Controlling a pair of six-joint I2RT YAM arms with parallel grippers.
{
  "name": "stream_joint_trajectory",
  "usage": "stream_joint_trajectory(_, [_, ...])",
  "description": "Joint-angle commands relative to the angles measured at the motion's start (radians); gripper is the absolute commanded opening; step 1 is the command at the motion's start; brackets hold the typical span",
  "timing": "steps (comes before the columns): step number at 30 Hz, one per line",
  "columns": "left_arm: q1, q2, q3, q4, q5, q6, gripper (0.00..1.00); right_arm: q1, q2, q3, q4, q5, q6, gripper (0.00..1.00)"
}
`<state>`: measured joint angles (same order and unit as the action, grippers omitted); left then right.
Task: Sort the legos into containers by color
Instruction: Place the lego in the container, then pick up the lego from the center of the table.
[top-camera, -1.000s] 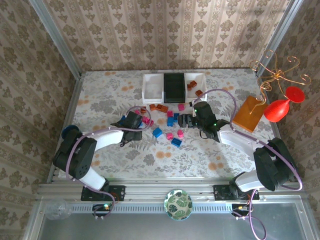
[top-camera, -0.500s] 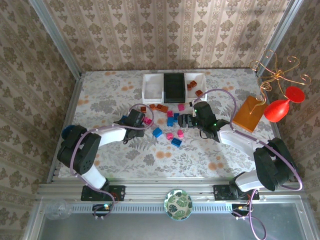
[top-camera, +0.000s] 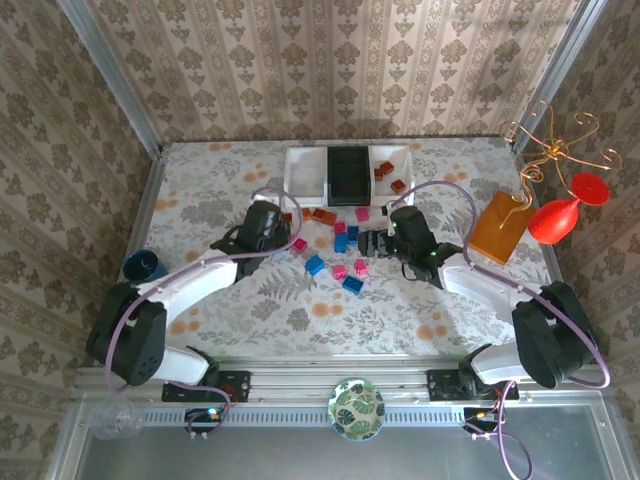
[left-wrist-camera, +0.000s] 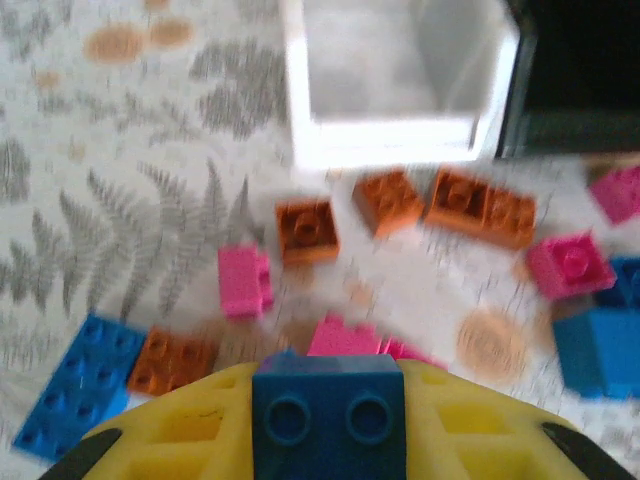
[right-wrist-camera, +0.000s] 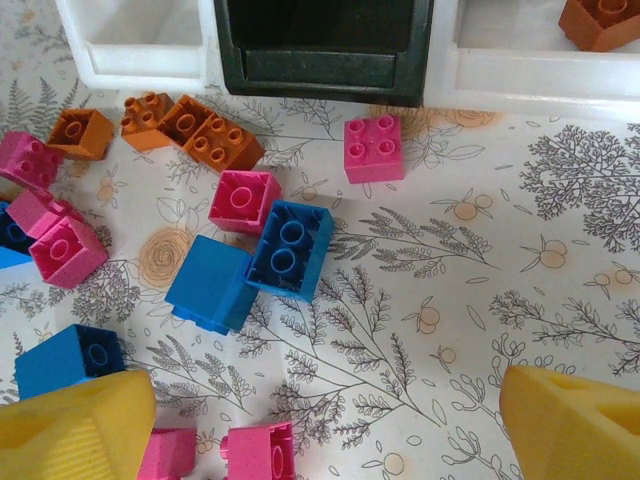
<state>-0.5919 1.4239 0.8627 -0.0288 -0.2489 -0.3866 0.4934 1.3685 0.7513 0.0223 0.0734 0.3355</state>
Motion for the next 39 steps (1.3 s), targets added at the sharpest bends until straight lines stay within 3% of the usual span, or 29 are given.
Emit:
stream_joint_trajectory(1, [0.033, 0.114, 0.143, 0.048, 0.008, 0.063, 0.28, 0.001, -0.051, -0.020, 0.057, -0.013, -0.013, 0.91])
stream_joint_trajectory(8, [0.096, 0.452, 0.489, 0.048, 0.083, 0.098, 0.28, 0.001, -0.074, -0.023, 0.050, -0.007, -0.008, 0.91])
stream_joint_trajectory(16, [0.124, 0.784, 0.941, -0.081, 0.144, 0.107, 0.32, 0.001, -0.061, 0.018, -0.005, -0.031, 0.021, 0.91])
stream_joint_trajectory(21, [0.124, 0.833, 1.090, -0.173, 0.131, 0.145, 0.47, 0.004, -0.040, 0.004, 0.011, -0.067, 0.029, 0.91])
stream_joint_trajectory(25, [0.126, 0.702, 0.935, -0.123, 0.100, 0.154, 0.62, 0.007, -0.041, -0.032, 0.068, -0.081, 0.026, 0.91])
stream_joint_trajectory(35, [0.126, 0.093, 0.082, 0.000, 0.146, 0.024, 0.72, 0.037, -0.075, -0.096, 0.162, -0.112, -0.042, 0.91])
stream_joint_trajectory(39, [0.120, 0.027, -0.043, -0.048, 0.178, -0.011, 0.75, 0.039, -0.052, -0.091, 0.169, -0.112, -0.031, 0.91])
